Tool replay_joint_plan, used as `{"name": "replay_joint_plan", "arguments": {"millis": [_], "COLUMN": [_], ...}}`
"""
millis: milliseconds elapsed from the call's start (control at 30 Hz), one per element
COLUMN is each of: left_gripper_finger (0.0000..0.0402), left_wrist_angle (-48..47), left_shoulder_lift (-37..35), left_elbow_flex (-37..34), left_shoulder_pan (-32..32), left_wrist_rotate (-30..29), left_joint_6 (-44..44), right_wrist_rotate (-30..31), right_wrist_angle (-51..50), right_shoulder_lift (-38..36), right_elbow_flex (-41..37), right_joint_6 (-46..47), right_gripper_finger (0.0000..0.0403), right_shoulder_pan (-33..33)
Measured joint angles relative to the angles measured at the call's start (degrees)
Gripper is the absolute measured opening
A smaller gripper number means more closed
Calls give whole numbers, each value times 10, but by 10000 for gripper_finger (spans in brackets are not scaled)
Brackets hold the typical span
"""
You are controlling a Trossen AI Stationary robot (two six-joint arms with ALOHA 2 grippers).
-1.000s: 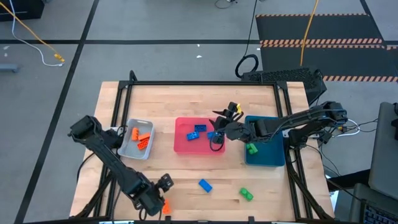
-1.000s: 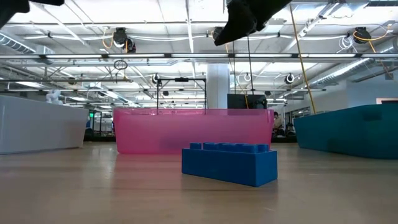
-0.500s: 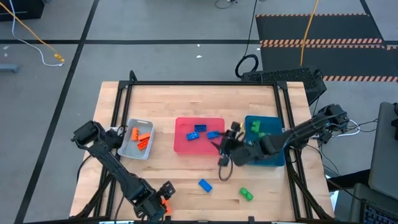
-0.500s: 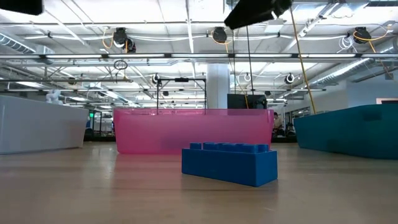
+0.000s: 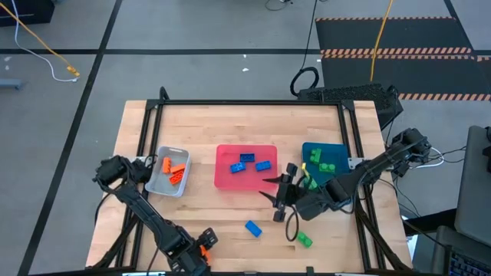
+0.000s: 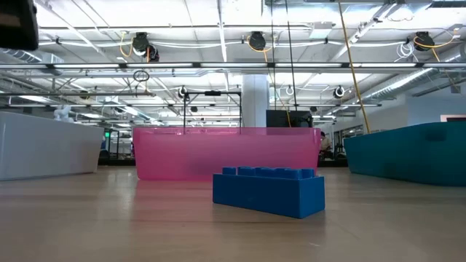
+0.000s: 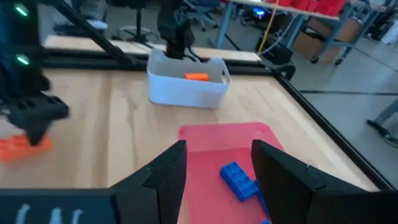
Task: Sort & place blocks by color
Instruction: Put the orange game piece into the gray bin
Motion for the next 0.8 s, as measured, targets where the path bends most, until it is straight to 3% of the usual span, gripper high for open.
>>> {"name": "replay_joint_plan", "arguments": {"millis": [400,500,700,800], "left_gripper_finger": [276,243,137,137], "left_wrist_angle": [2,1,-1,-9], "left_shoulder_lift": [27,28,28,24], "left_elbow_flex": [1,1,1,0], "left_shoulder_pan": [0,5,14,17], "left_wrist_rotate": [-2,10,46,48], "left_joint_6": [2,-1,-12,-17], "right_wrist_rotate": [0,2,3,3], "right_wrist_angle": [86,86,86,86], "right_shoulder_lift": [-13,-16,-17,-17], "right_elbow_flex": [0,0,0,0], "right_joint_6": [-56,-63,-63,-63], "right_gripper_finger": [176,176,176,176], "right_shoulder_pan": [24,26,27,27]}}
